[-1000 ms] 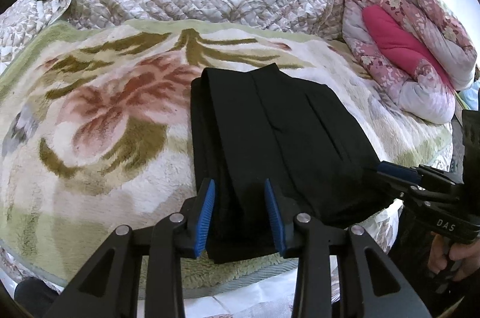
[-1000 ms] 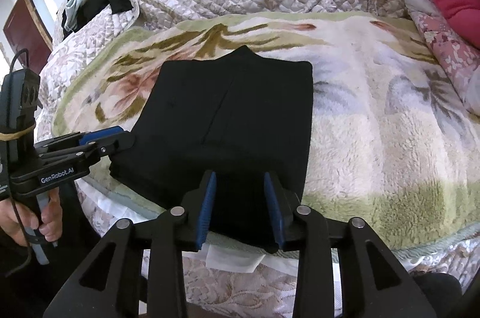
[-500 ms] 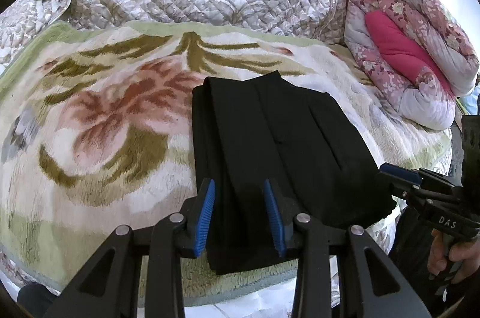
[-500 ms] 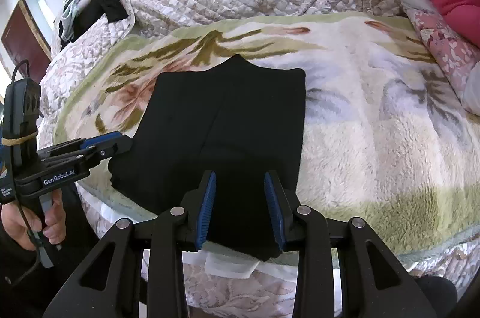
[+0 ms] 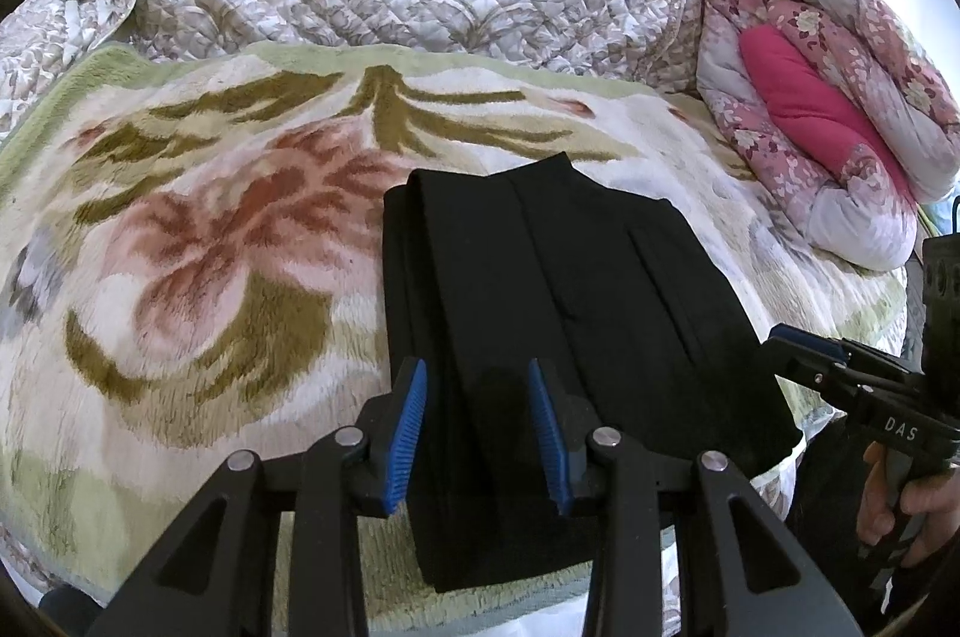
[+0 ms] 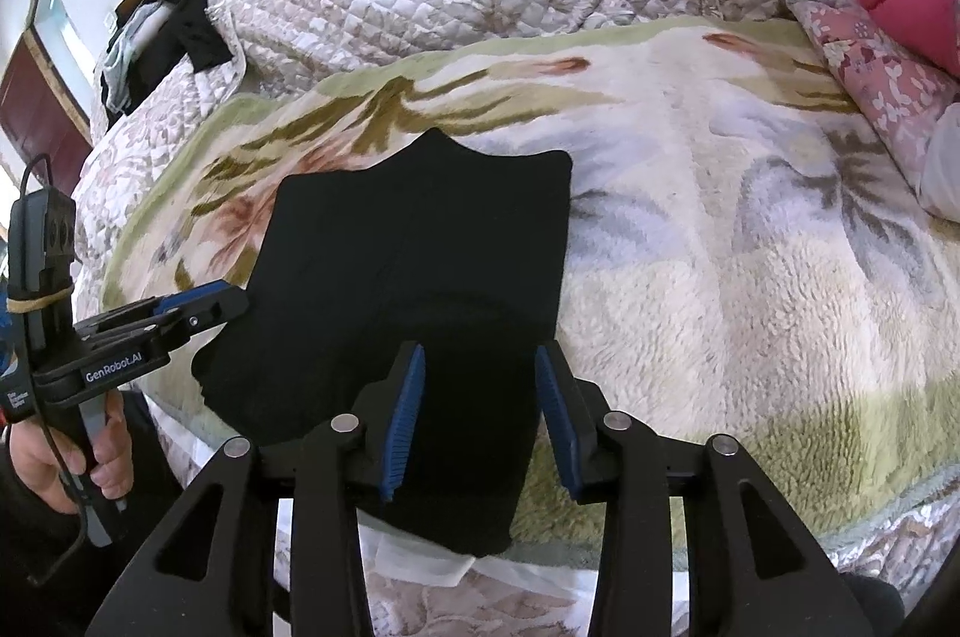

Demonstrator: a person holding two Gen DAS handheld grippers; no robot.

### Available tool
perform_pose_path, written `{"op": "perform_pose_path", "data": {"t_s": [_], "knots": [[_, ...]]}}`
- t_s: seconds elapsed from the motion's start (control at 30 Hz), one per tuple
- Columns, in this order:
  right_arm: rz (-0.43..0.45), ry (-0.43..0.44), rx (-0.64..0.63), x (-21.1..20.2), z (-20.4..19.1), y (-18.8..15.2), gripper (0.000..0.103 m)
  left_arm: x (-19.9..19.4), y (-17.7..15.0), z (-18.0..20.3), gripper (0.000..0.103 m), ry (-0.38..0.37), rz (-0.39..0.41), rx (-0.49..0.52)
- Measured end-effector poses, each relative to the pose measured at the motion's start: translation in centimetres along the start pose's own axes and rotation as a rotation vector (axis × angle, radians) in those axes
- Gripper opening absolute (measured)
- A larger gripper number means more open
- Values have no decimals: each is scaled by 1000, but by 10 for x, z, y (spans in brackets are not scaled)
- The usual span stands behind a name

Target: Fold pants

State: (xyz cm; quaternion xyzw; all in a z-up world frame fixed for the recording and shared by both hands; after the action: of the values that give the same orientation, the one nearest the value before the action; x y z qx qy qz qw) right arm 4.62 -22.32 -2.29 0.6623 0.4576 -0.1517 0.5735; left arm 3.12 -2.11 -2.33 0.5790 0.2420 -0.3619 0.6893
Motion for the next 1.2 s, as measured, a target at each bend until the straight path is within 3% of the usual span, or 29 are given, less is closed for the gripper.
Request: {"op": "perform_pose_path", "data": {"t_s": [0.43, 0.73, 0.97, 1.2], "knots": [[-14, 26, 40, 17, 12, 18, 41, 14, 14, -17, 47, -28, 4, -68], [-54, 91, 93, 32, 13, 9, 45, 23, 8, -22, 50, -117, -13, -132], [-70, 150, 154, 45, 18, 19, 46, 39, 14, -21, 59, -167, -18, -163], [-76, 212, 201, 35, 10, 2, 48, 26, -7, -13, 59, -184, -16, -167]]}}
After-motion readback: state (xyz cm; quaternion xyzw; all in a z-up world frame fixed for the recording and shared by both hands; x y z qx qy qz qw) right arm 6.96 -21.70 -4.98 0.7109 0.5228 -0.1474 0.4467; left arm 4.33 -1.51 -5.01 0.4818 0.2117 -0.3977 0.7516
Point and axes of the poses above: each gripper's, at about its wrist camera, not at the fingertips, and x roughly the way its jaws point, z to its right, y to its top, the point moved 9 cm from there along x, roughly the way its jaws point, and after that the axes turned 2 degrees about z, right-handed, at the moved point
